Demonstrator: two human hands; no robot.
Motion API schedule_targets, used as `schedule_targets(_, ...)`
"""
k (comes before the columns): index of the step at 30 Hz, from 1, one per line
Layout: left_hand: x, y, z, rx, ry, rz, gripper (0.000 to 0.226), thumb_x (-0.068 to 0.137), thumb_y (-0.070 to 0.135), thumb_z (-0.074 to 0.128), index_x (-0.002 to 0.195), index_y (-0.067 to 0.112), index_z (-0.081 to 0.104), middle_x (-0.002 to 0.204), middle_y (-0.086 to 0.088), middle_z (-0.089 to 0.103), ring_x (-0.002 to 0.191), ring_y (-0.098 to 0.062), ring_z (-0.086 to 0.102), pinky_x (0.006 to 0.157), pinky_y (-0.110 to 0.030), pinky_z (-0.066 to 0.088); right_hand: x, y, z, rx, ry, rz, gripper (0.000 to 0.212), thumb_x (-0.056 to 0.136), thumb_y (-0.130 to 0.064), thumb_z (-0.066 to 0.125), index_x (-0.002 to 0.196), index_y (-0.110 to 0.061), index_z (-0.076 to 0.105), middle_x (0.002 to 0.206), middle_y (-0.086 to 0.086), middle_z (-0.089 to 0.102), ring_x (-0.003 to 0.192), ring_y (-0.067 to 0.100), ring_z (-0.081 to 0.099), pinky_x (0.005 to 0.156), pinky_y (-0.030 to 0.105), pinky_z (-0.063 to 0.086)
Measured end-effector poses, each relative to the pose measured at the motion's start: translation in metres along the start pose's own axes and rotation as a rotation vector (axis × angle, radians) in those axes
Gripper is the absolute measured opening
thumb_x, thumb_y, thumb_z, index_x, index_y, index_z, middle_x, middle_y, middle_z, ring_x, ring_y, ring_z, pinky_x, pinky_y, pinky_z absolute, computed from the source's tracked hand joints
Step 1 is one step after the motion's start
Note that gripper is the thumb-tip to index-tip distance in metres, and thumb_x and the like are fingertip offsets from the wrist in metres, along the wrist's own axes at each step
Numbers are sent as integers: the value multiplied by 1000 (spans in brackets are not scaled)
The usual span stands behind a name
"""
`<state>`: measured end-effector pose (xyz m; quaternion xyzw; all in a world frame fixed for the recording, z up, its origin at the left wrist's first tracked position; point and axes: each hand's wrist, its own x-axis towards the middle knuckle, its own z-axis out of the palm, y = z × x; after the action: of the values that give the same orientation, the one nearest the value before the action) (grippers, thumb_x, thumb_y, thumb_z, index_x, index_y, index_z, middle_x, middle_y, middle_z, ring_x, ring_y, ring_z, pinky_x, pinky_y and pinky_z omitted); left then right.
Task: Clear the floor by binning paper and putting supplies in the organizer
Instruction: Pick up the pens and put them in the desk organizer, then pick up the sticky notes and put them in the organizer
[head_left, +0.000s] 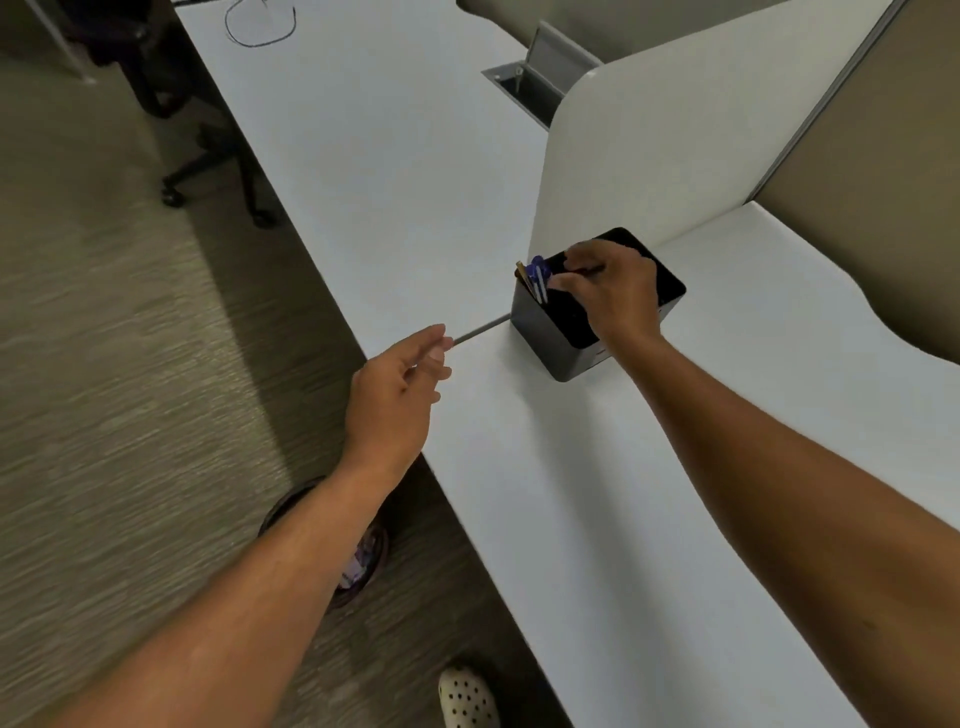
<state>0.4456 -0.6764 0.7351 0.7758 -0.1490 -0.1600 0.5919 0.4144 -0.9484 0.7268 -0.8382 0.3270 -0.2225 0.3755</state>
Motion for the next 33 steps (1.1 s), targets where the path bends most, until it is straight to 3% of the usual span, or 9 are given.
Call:
schedule_targets(3, -4, -7, -25, -9, 62, 22, 33, 106, 23, 55, 137, 20, 66, 119, 12, 76, 101, -9, 75, 81, -33, 63, -36, -28, 0, 146, 192, -44, 24, 81, -45, 80, 97, -27, 74, 92, -17, 74, 90, 0, 69, 80, 11, 52)
schedule_targets(5, -13, -16, -44, -26, 114, 21, 32, 107, 20, 53, 135, 19, 67, 117, 11, 76, 99, -9, 75, 79, -30, 62, -79, -47, 19, 190, 178, -111, 22, 93, -52, 66, 95, -30, 70, 91, -17, 70, 92, 4, 66, 78, 15, 50)
schedule_targets(9, -47, -56, -90, -29, 251, -19, 30, 106, 15, 51, 128, 19, 70, 111, 7, 77, 96, -12, 76, 76, -30, 61, -180, -66, 92, 183, -128, -237, 29, 108, -42, 47, 101, -25, 70, 92, -14, 68, 91, 5, 66, 77, 24, 54)
schedule_targets(12, -84, -104, -135, -67, 336, -108, 28, 105, 12, 51, 124, 19, 71, 110, 2, 78, 95, -14, 75, 77, -33, 62, -254, -74, 159, 149, -363, -209, 25, 109, -42, 46, 104, -29, 66, 92, -14, 67, 89, 5, 65, 76, 29, 57)
schedule_targets(17, -168, -216, -215, -118, 462, -277, 26, 104, 7, 52, 123, 10, 69, 106, -4, 76, 84, -6, 71, 72, -24, 57, -378, -64, 276, 134, -678, -67, 30, 110, -33, 48, 106, -10, 67, 97, 3, 71, 92, 18, 67, 83, 47, 55)
schedule_targets(21, -250, -333, -269, -113, 522, -408, 26, 103, 2, 52, 120, 13, 68, 106, -5, 75, 89, -10, 70, 74, -23, 54, -470, -24, 365, -33, -951, -75, 37, 110, -31, 49, 99, 1, 64, 97, 18, 70, 94, 33, 66, 83, 53, 50)
schedule_targets(25, -342, -467, -298, -83, 594, -573, 35, 99, -5, 52, 115, 21, 68, 107, -7, 74, 99, -16, 69, 91, -35, 53, -558, 51, 442, -258, -1121, -89, 33, 108, -31, 52, 97, -2, 64, 94, 18, 71, 89, 34, 66, 73, 40, 45)
schedule_targets(30, -444, -624, -287, -99, 646, -752, 34, 95, -11, 52, 118, 7, 69, 114, -14, 74, 103, -21, 69, 97, -38, 55, -659, 160, 519, -474, -1347, -112, 14, 102, -14, 59, 105, -5, 69, 107, 13, 73, 99, 29, 68, 71, 25, 36)
schedule_targets(33, -483, -696, -269, -74, 637, -810, 33, 94, -11, 54, 116, 6, 71, 117, -13, 75, 109, -27, 71, 101, -44, 56, -696, 212, 565, -571, -1435, -196, 11, 99, -10, 60, 104, -5, 70, 111, 14, 71, 102, 30, 67, 77, 28, 44)
